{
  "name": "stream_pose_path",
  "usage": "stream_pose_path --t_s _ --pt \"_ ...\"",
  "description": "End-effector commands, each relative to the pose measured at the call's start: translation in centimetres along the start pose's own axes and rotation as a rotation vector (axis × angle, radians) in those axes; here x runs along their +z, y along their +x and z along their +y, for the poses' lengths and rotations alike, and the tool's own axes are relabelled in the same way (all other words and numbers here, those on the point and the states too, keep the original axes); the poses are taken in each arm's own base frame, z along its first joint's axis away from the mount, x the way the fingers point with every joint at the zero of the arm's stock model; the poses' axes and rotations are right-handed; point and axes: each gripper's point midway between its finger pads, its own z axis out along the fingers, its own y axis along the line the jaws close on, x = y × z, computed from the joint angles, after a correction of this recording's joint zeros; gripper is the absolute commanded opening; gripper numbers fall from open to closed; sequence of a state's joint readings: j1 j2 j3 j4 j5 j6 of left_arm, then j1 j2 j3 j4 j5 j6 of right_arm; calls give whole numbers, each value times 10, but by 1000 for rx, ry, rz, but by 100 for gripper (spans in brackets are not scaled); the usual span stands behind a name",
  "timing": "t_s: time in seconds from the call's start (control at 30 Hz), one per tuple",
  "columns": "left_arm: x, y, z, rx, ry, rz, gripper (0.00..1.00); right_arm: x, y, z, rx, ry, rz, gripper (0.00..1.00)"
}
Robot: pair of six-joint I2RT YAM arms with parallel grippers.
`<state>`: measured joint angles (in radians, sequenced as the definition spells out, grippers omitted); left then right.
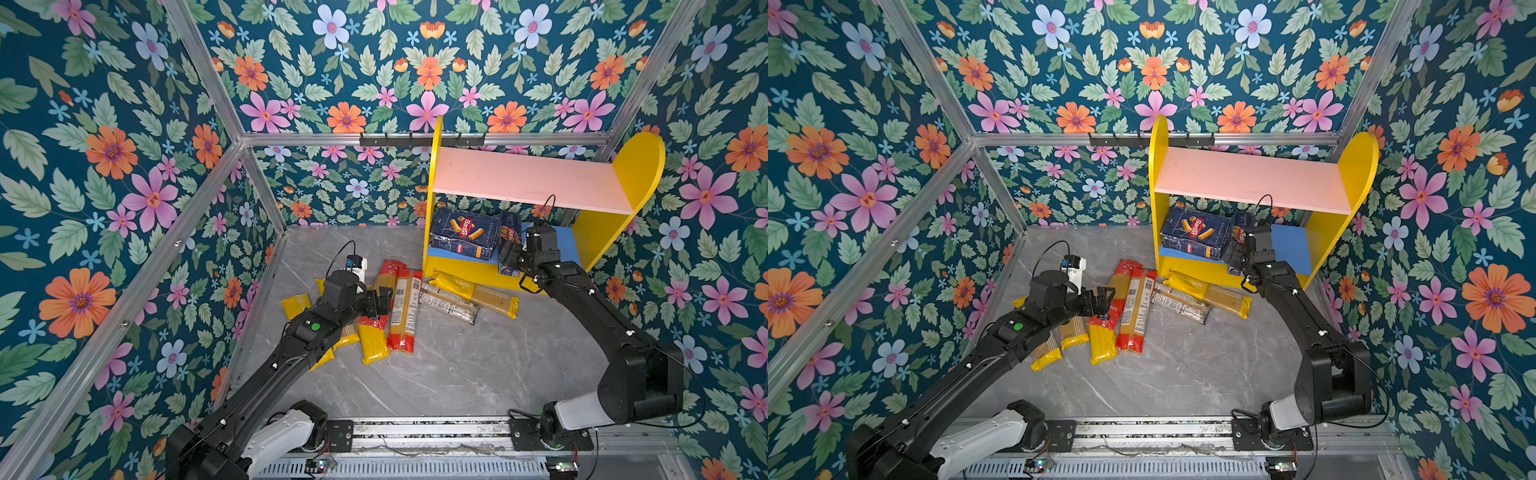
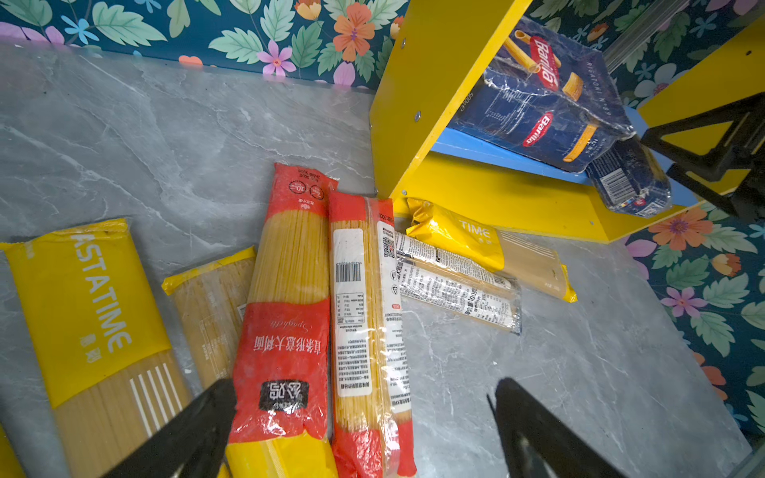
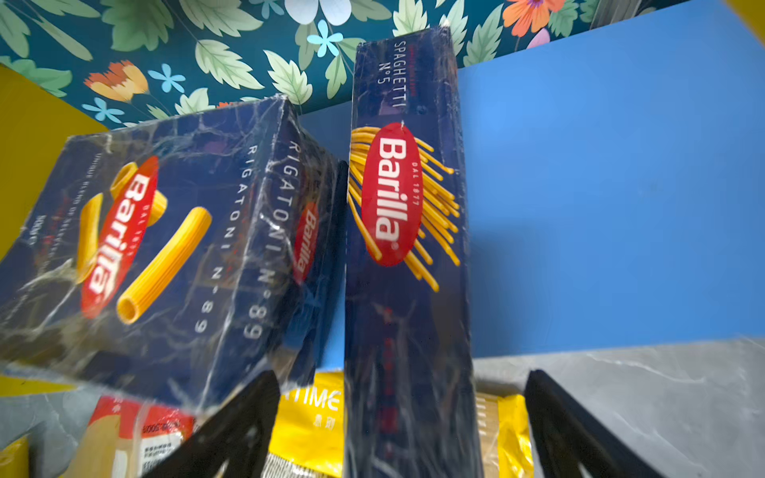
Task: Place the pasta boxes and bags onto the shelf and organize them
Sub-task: 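Stand the spaghetti box beside the rigatoni box and open the right gripper, then withdraw the right gripper from the shelf toward the pasta pile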
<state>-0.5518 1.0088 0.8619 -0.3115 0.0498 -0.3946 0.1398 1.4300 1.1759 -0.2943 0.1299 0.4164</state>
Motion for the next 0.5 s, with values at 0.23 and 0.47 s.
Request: stream_pose_path --t_s 0.23,0.47 --pt "-20 13 4 -35 19 -21 100 -70 76 -14 54 -75 113 94" --pt "-25 35 10 -79 34 -9 100 -129 147 1 14 -176 185 95"
